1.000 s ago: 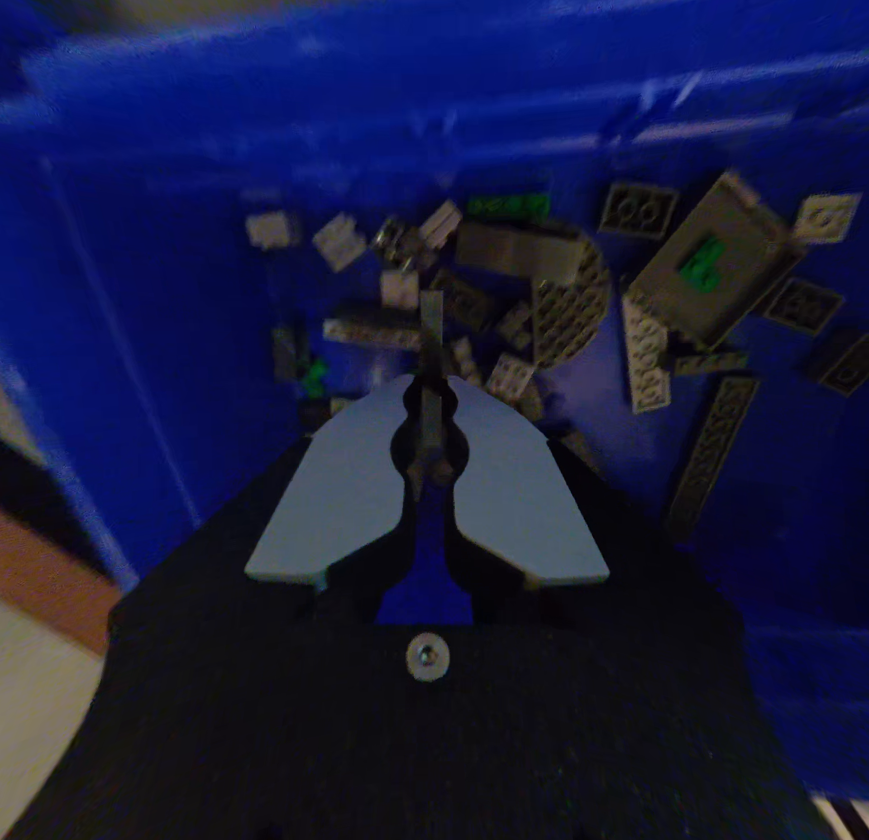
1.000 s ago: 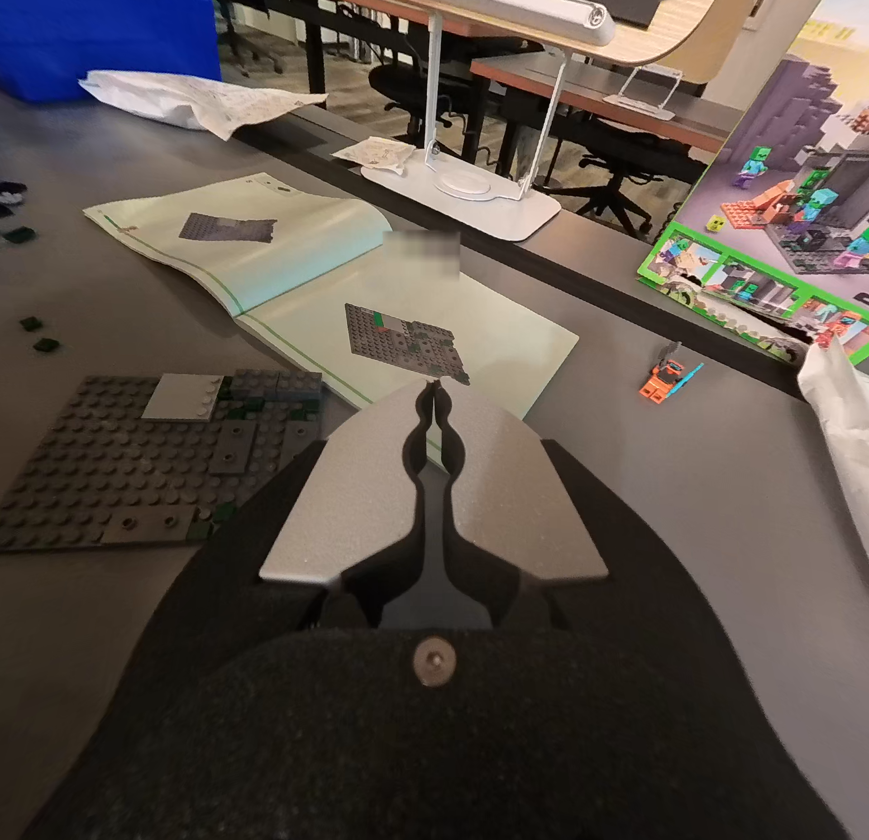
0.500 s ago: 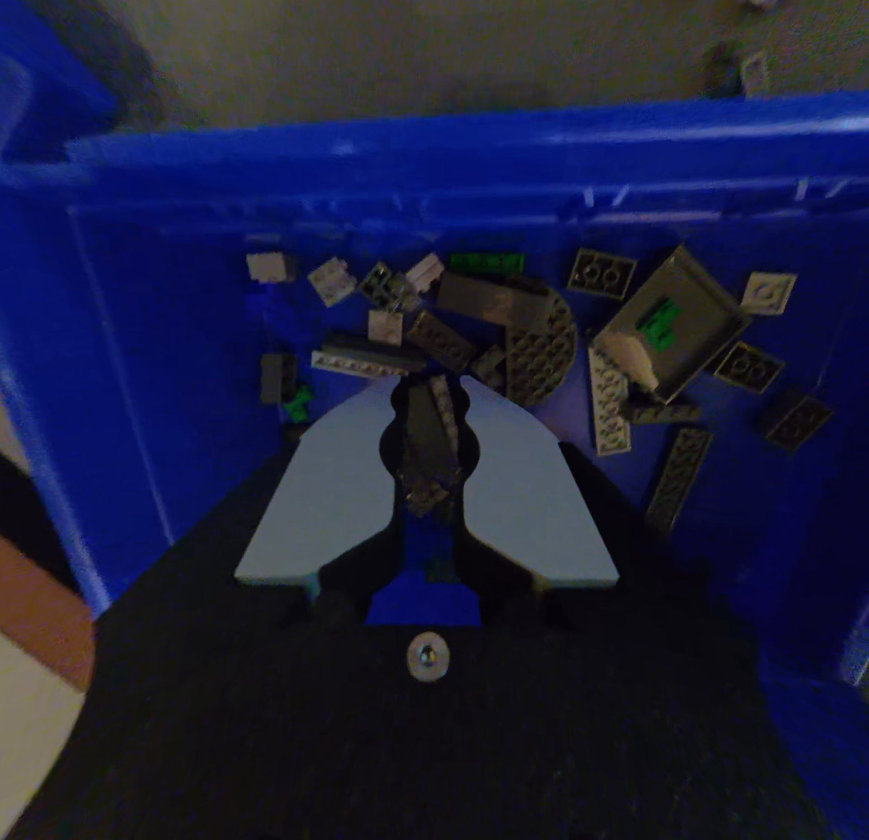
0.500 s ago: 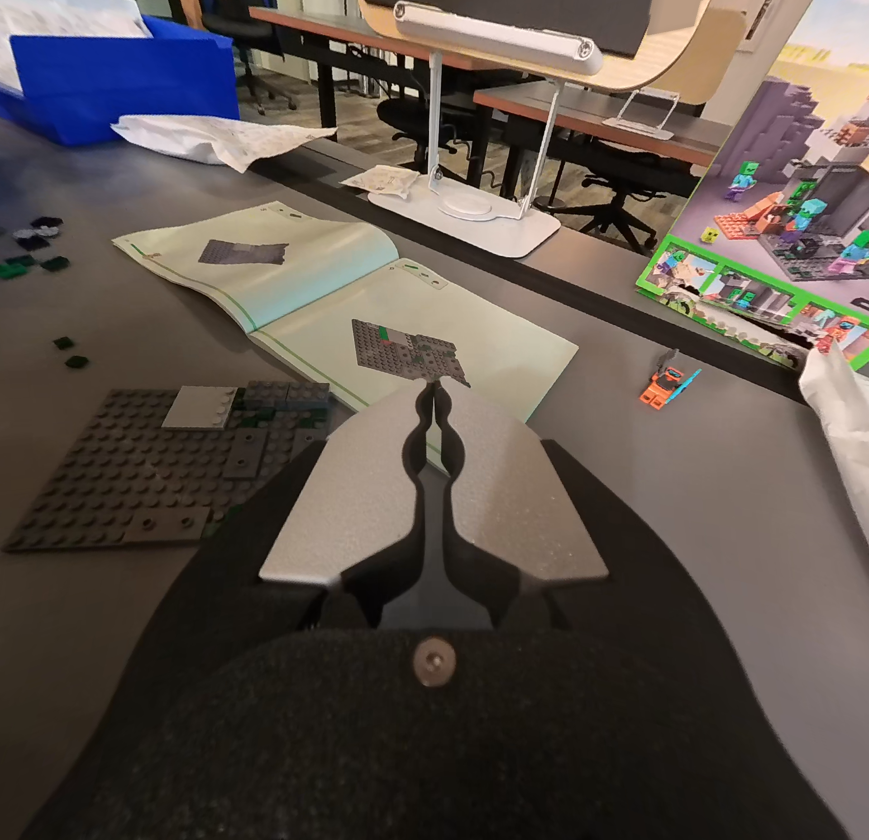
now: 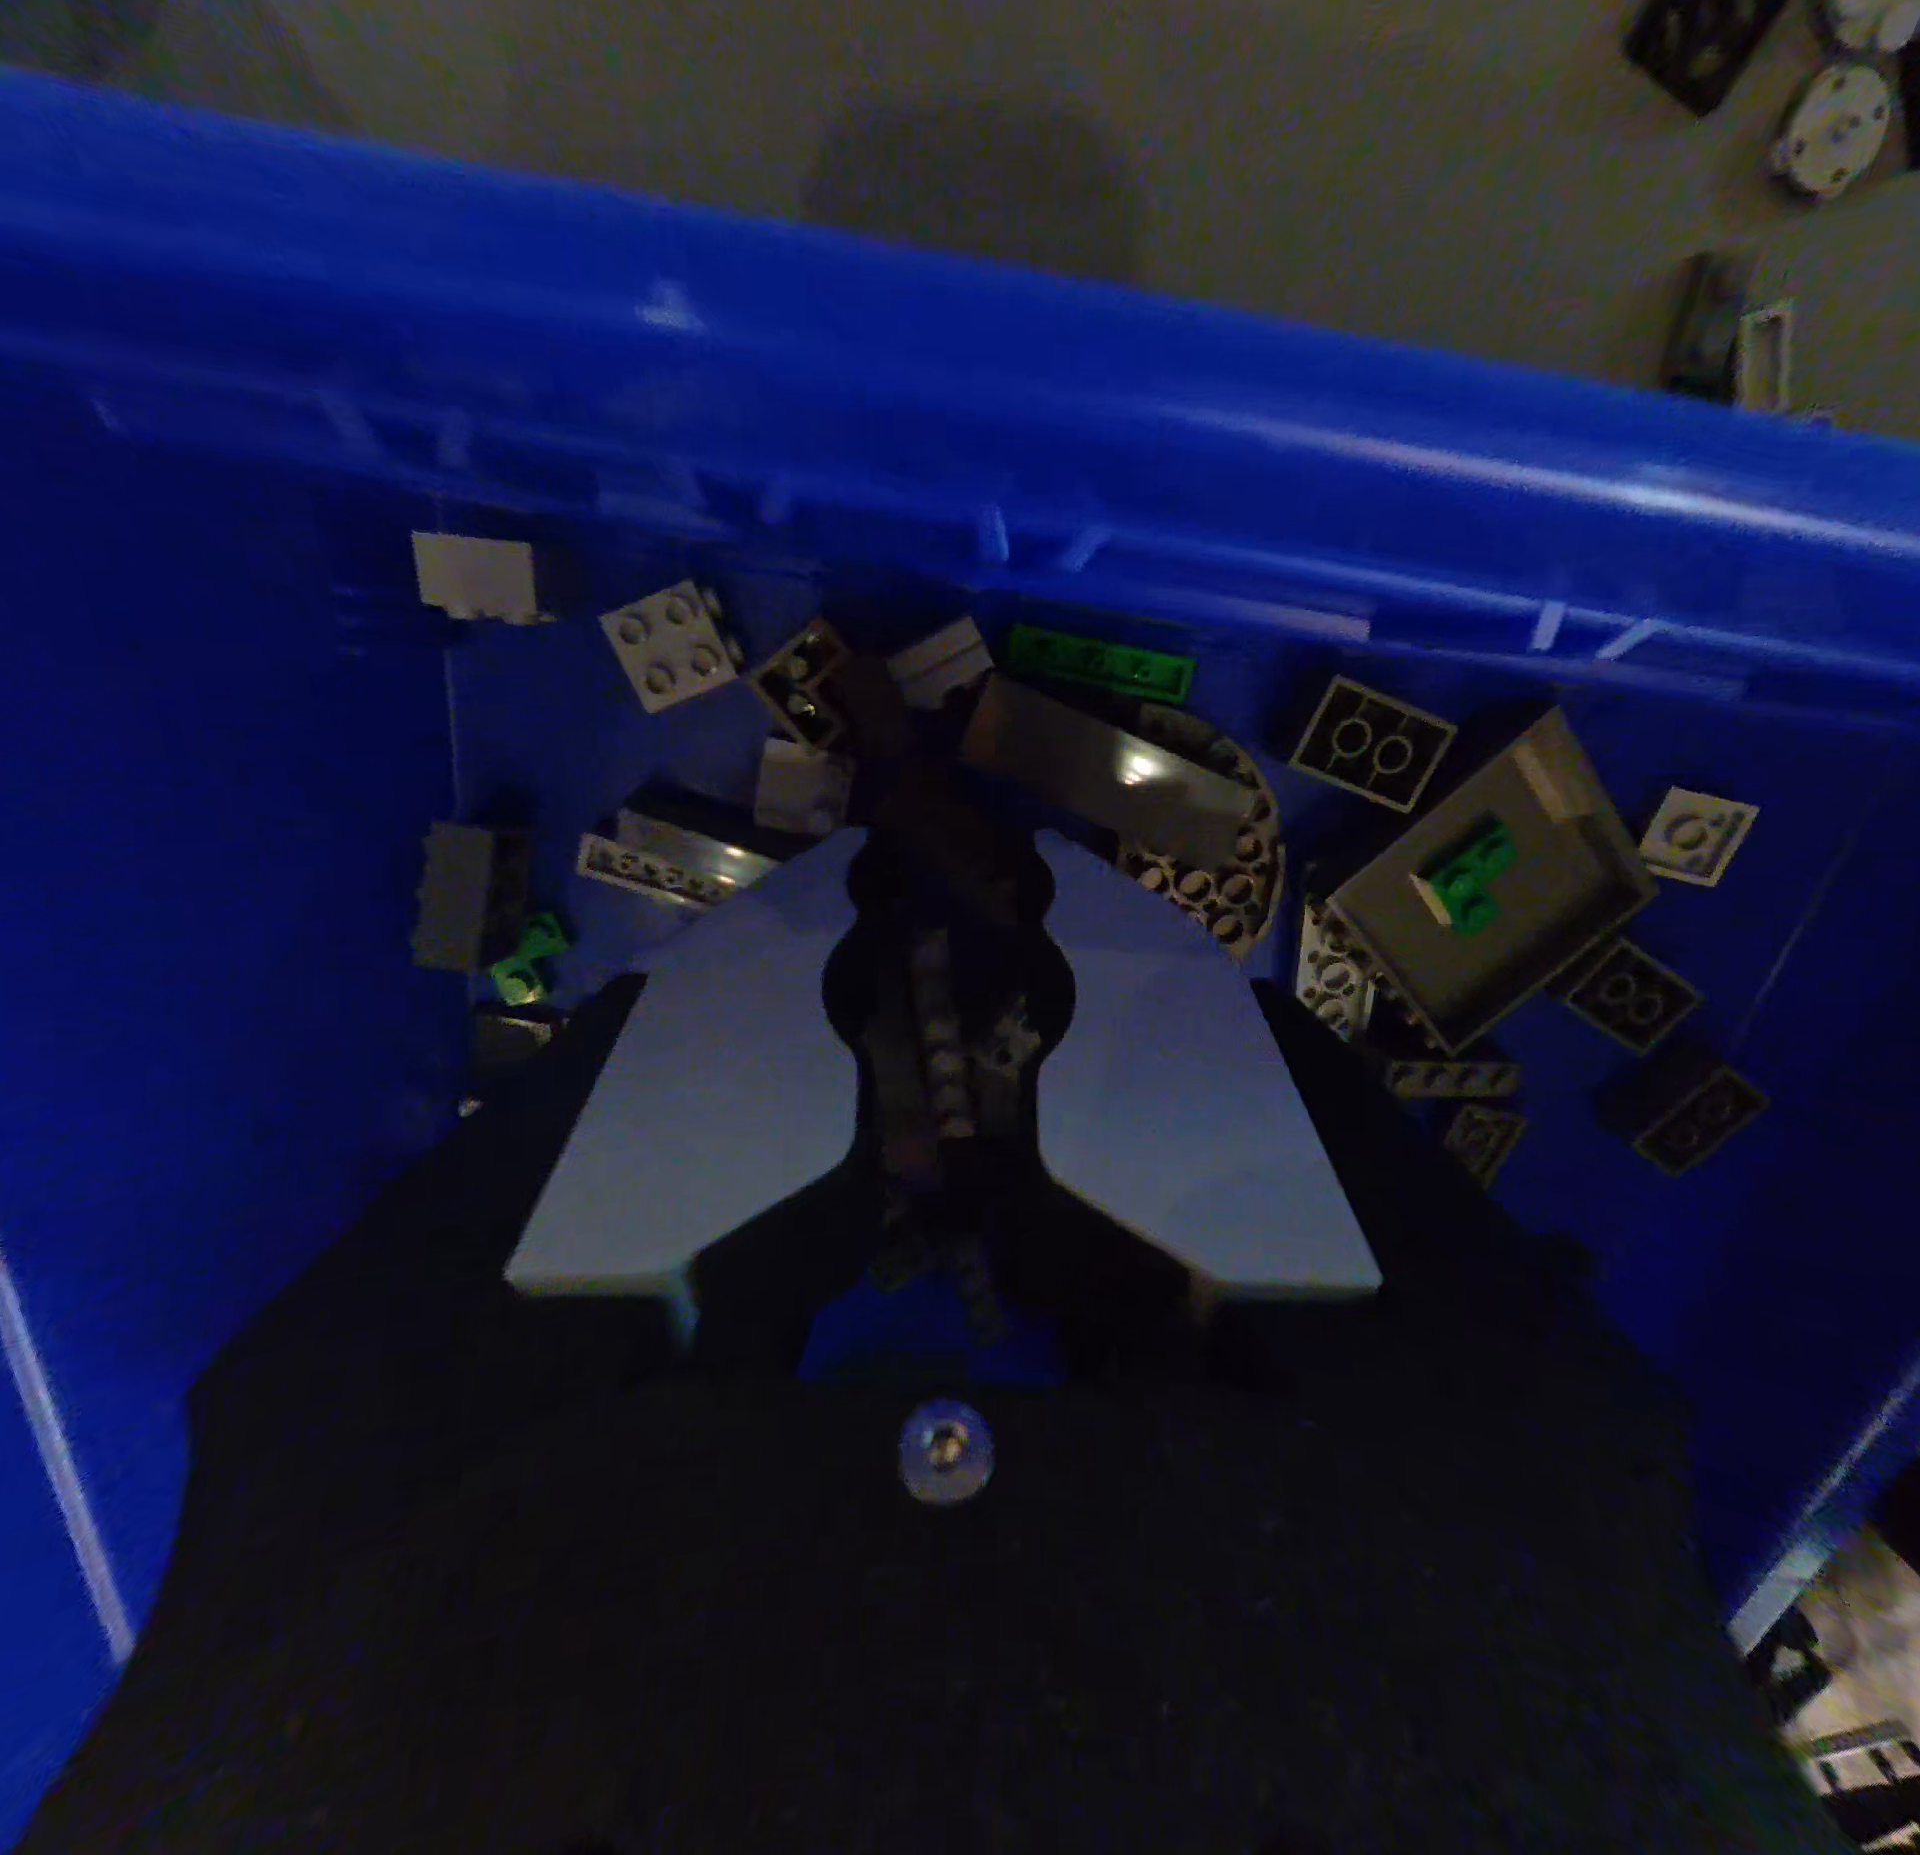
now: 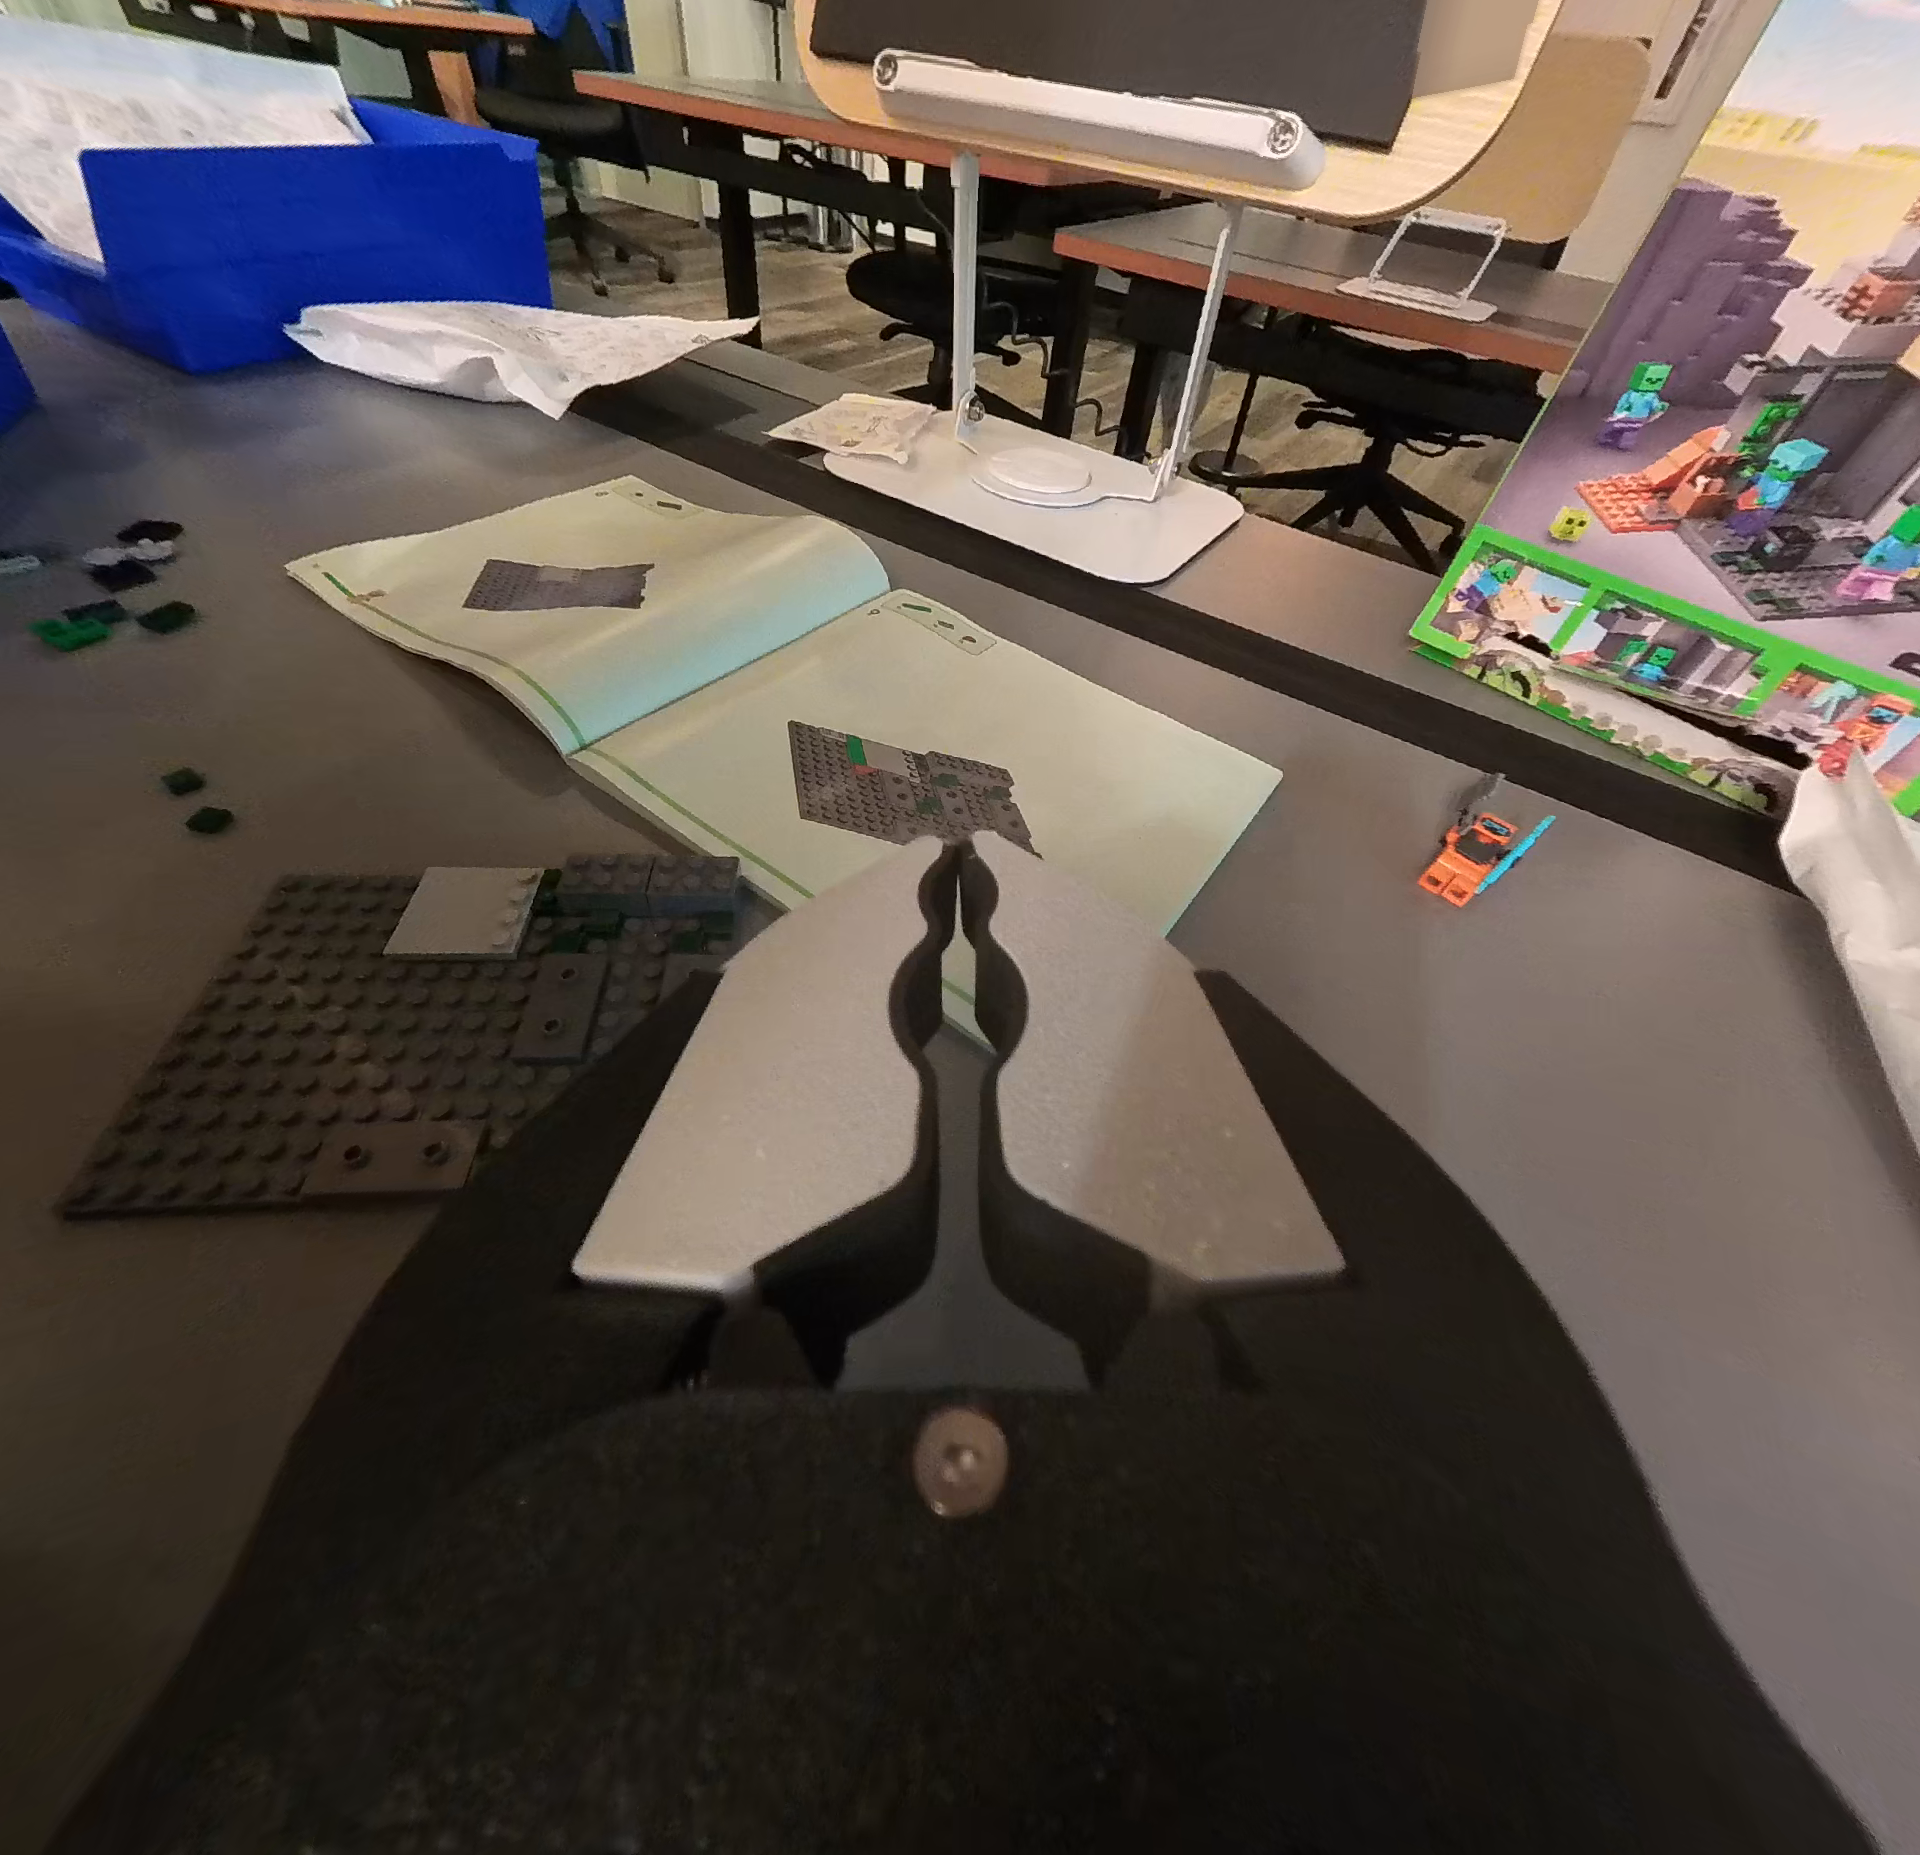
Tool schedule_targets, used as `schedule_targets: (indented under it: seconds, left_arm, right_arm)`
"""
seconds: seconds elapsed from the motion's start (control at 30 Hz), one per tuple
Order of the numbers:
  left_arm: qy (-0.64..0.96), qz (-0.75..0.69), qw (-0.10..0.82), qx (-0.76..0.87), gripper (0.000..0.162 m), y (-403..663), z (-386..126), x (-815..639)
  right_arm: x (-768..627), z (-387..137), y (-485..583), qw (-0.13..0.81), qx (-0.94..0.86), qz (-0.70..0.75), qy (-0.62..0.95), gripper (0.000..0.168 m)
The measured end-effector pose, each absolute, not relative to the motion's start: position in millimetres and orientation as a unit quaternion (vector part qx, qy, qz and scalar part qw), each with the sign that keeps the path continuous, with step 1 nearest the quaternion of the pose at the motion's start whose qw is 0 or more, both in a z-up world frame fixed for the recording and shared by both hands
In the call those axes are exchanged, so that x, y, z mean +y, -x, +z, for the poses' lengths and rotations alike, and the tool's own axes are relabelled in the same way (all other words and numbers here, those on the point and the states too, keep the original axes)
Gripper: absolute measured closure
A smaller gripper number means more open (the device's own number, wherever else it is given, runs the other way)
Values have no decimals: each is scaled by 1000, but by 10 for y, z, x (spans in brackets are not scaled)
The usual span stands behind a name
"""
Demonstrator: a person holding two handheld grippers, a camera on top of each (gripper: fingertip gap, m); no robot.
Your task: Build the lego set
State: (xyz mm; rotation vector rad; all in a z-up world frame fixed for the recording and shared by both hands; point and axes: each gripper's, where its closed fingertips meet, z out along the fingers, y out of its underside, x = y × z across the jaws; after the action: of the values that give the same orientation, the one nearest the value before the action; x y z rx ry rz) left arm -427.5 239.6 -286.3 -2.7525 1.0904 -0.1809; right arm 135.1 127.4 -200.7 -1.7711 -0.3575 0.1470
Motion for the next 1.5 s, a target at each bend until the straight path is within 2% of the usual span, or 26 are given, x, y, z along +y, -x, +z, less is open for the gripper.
schedule_targets:
  seconds: [0.2,0.33,0.8,0.97,1.13,1.23,1.5]
  left_arm:
    - [928,-77,88,354,142,4237,-2872,2364]
    - [923,-58,99,367,156,4259,-2864,2364]
    - [869,71,160,462,157,4236,-2511,2026]
    - [853,74,148,496,157,4077,-2560,1675]
    - [847,-9,120,518,134,3826,-2606,1308]
    - [851,-45,138,505,134,3773,-2492,1255]
    - [884,9,163,439,137,4372,-2366,1491]
  right_arm:
    - [1259,-1986,-1353,620,-154,68,767,168]
    - [1233,-1950,-1366,625,-153,66,763,168]
    - [1230,-1958,-1362,624,-150,73,763,168]
    - [1254,-1984,-1300,620,-157,82,764,168]
    - [1252,-1992,-1267,618,-163,81,764,168]
    - [1251,-1988,-1274,620,-160,83,764,168]
    - [1281,-2040,-1233,612,-164,84,769,168]
